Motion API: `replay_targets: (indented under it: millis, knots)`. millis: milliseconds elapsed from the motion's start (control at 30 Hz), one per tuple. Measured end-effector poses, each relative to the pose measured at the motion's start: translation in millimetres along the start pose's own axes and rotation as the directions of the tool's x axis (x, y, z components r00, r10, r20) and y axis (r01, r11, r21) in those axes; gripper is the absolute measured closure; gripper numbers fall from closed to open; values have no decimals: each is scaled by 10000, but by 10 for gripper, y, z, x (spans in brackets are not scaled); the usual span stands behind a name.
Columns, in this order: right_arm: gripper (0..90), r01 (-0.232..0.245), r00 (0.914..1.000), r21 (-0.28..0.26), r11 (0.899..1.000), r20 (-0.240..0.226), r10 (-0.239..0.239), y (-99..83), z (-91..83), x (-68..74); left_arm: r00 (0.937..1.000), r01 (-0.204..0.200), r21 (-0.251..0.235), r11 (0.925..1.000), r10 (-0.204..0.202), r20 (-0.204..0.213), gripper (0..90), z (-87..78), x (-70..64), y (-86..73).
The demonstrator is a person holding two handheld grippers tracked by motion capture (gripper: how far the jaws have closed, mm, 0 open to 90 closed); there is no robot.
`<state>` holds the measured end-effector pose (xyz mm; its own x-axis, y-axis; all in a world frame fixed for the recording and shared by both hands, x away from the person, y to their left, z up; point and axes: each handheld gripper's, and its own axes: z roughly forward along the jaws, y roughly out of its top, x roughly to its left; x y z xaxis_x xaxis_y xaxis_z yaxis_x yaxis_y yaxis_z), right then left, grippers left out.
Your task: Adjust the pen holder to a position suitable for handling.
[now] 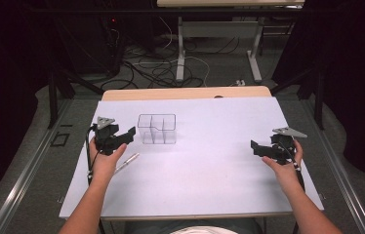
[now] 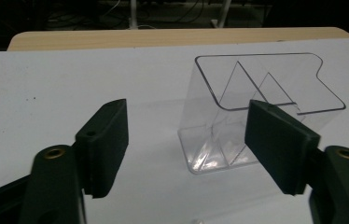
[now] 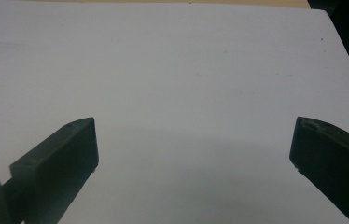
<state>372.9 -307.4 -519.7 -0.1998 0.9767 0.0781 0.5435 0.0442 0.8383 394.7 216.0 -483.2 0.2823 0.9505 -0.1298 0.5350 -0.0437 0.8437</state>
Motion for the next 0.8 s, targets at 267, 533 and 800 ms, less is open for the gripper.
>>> replay_targets:
  millis: [267, 533, 800]
  knots:
    - [22, -115, 9999, 61, 9999, -85, 115, -15, 15, -3, 9990, 424, -146, 9990, -426, -141, 514, 77, -53, 155]
    - [30, -138, 9997, 158, 9998, -174, 141, -33, 26, 6, 9961, 696, -245, 9973, -709, -529, 611, 199, -85, 268]
    - [40, -103, 9996, 213, 9997, -254, 109, -41, 39, 12, 9951, 786, 462, 9958, -756, -640, 771, 350, -86, 313]
